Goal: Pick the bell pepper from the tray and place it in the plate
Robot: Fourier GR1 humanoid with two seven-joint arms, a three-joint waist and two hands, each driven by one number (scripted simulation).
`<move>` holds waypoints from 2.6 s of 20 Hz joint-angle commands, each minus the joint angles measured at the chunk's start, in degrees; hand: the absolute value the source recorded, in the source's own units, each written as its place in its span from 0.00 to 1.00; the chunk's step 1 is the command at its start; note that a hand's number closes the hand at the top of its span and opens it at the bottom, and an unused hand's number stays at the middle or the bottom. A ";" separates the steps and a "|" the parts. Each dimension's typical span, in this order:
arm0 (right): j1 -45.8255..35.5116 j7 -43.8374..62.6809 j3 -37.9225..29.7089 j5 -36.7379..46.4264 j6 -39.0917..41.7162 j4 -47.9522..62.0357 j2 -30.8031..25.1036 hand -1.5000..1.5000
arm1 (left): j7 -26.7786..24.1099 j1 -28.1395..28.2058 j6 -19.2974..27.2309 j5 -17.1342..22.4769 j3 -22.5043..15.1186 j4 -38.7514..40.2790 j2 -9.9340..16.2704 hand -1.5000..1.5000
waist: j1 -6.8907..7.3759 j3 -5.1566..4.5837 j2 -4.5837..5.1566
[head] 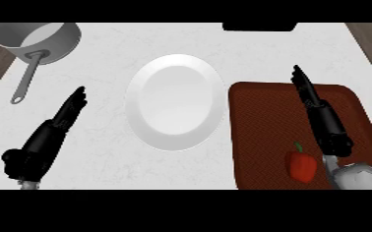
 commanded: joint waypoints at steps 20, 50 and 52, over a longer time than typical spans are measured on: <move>33.71 0.99 -32.53 -2.72 -9.96 -23.59 -8.05 0.00 | 9.83 1.25 5.31 5.81 -0.84 11.12 -16.18 0.50 | -2.49 -0.28 1.50; 18.45 59.14 -2.61 27.96 8.13 -34.14 -14.18 0.00 | 10.52 -2.38 1.24 2.95 2.81 15.05 -18.70 0.50 | -0.63 -0.24 1.81; 20.63 53.92 -2.03 30.09 7.70 -30.00 -12.02 0.00 | 10.50 -0.58 2.95 1.31 1.13 12.74 -20.77 0.50 | -0.95 -0.20 1.71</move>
